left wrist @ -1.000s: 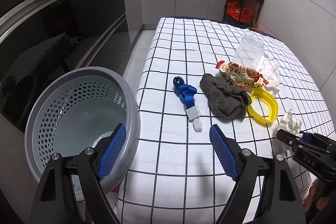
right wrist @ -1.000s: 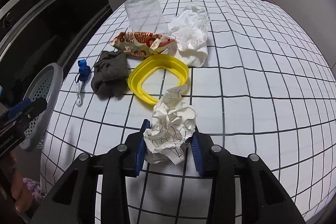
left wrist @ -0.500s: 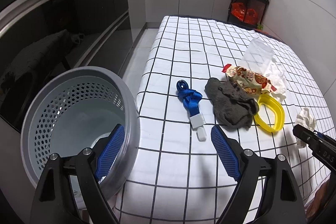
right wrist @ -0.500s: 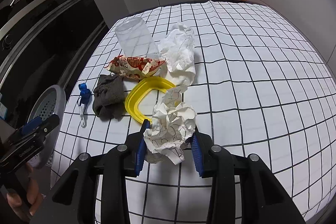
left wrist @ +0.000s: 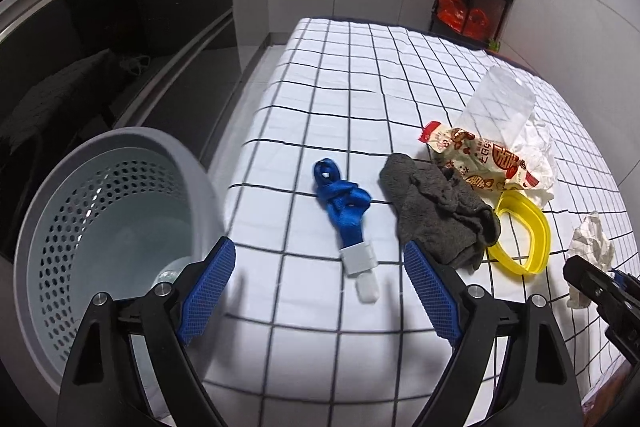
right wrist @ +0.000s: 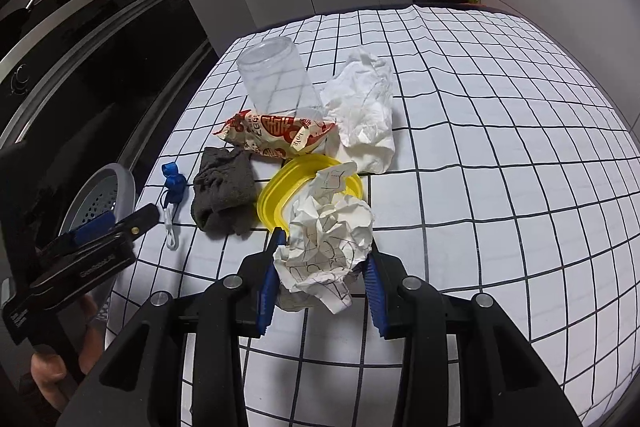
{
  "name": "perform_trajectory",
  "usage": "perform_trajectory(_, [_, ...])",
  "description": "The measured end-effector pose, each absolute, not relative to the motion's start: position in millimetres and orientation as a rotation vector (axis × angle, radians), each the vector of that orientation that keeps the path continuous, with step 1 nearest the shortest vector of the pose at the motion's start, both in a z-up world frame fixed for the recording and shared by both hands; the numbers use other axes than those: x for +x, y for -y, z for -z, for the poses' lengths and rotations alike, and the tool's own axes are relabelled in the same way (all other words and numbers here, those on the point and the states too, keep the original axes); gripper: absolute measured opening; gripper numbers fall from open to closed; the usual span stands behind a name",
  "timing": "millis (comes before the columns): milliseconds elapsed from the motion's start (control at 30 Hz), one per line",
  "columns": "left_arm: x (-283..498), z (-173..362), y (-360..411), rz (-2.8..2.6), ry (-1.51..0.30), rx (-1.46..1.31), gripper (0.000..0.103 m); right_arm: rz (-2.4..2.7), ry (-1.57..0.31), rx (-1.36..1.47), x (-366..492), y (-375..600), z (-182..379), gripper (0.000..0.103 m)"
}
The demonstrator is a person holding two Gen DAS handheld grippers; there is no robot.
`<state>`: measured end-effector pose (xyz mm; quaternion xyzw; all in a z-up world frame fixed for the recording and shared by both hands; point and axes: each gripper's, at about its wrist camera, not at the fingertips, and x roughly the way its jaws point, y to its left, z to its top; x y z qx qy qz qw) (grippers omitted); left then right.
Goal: Collect trash
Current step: 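Grasp the blue clip with the left tool while the right tool holds the paper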
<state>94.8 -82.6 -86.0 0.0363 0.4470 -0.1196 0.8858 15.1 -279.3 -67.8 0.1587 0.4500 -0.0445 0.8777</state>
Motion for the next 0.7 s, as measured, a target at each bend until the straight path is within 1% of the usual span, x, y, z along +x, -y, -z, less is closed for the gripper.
perform_trajectory(233, [106.0, 101.6, 92.0, 0.236, -0.962, 0.106, 0.084, 0.085, -0.937, 0.341, 15.9, 280.6, 66.4, 0.036])
perform_trajectory(267, [106.8, 103.3, 92.1, 0.232, -0.965, 0.109, 0.084, 0.083, -0.938, 0.342, 15.8, 280.7, 66.5, 0.036])
perform_trajectory(333, [109.4, 106.2, 92.3, 0.231, -0.976, 0.107, 0.079, 0.080, -0.940, 0.342, 15.9, 280.4, 66.4, 0.036])
perform_trajectory(433, [112.6, 111.0, 93.3, 0.230, -0.990, 0.109, 0.065, 0.077, -0.937, 0.344, 15.7, 280.4, 65.7, 0.036])
perform_trajectory(533, [111.8, 112.0, 93.2, 0.234, -0.989, 0.112, 0.046, 0.077, -0.934, 0.348, 15.1, 280.8, 64.7, 0.036])
perform_trajectory(600, [110.5, 110.7, 93.5, 0.253, -0.992, 0.111, 0.018, 0.077, -0.933, 0.349, 15.0, 281.0, 64.0, 0.036])
perform_trajectory(633, [109.7, 110.1, 93.3, 0.264, -0.996, 0.107, 0.015, 0.077, -0.931, 0.350, 14.8, 281.0, 63.4, 0.036])
perform_trajectory(667, [108.9, 109.5, 92.7, 0.272, -1.001, 0.101, 0.008, 0.077, -0.930, 0.351, 14.6, 280.8, 62.7, 0.036])
perform_trajectory(700, [107.7, 108.7, 91.9, 0.275, -1.003, 0.098, 0.007, 0.077, -0.929, 0.353, 14.4, 280.7, 62.1, 0.036])
